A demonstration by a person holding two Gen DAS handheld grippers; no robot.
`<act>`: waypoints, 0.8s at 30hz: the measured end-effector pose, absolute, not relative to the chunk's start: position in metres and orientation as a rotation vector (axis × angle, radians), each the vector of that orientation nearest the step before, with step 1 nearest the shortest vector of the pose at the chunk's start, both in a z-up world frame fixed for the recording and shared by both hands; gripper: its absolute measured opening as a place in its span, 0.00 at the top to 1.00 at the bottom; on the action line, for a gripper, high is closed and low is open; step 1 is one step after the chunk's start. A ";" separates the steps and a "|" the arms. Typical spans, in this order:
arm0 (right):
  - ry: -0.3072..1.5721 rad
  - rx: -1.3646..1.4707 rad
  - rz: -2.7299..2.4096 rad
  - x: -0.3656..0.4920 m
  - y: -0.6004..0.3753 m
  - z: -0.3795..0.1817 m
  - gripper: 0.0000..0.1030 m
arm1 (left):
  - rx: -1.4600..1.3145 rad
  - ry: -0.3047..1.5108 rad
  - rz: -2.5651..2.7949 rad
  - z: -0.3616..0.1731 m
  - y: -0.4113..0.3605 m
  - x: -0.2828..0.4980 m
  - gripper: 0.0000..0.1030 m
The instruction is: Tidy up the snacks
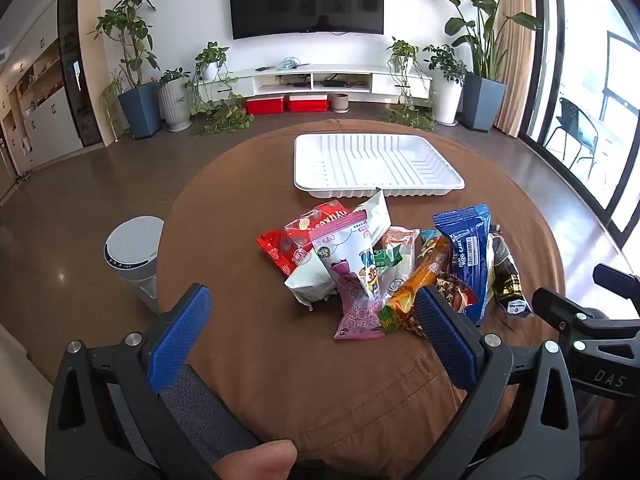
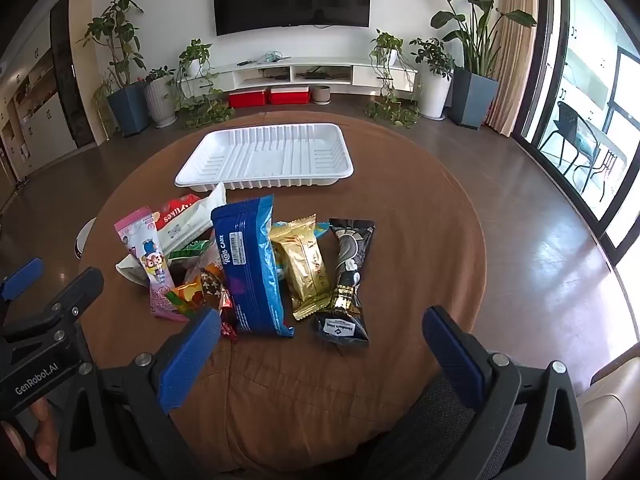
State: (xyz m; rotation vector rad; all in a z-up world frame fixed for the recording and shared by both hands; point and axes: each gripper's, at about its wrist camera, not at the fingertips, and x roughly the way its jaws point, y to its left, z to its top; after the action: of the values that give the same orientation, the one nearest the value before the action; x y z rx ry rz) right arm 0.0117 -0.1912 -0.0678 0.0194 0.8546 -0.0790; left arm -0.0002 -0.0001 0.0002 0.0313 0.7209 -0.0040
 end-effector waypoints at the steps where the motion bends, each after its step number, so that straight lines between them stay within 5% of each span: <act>1: 0.854 0.019 -0.079 0.012 -0.191 -0.068 0.00 | 0.029 0.721 -0.003 0.000 0.000 0.000 0.00; 24: 0.861 0.002 -0.081 0.013 -0.188 -0.070 0.00 | 0.018 0.727 -0.006 -0.001 0.000 -0.003 0.00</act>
State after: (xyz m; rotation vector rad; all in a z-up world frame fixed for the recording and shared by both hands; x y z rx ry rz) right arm 0.0133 -0.1879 -0.0700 0.0017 0.8606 -0.0806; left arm -0.0027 -0.0001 -0.0009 0.0177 0.7272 -0.0061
